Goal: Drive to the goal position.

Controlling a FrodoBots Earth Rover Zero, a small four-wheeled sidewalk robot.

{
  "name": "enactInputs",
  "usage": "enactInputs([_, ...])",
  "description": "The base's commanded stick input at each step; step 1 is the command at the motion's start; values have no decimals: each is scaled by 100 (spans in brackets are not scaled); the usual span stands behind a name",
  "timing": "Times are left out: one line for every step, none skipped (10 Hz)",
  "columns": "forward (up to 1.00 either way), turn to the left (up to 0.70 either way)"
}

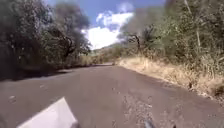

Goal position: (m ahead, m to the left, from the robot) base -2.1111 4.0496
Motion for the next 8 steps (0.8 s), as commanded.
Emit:
enactInputs([50, -15])
enactInputs([50, -21])
enactInputs([50, -5])
enactInputs([50, 0])
enactInputs([50, -15])
enactInputs([50, -50])
enactInputs([50, -50])
enactInputs([50, -50])
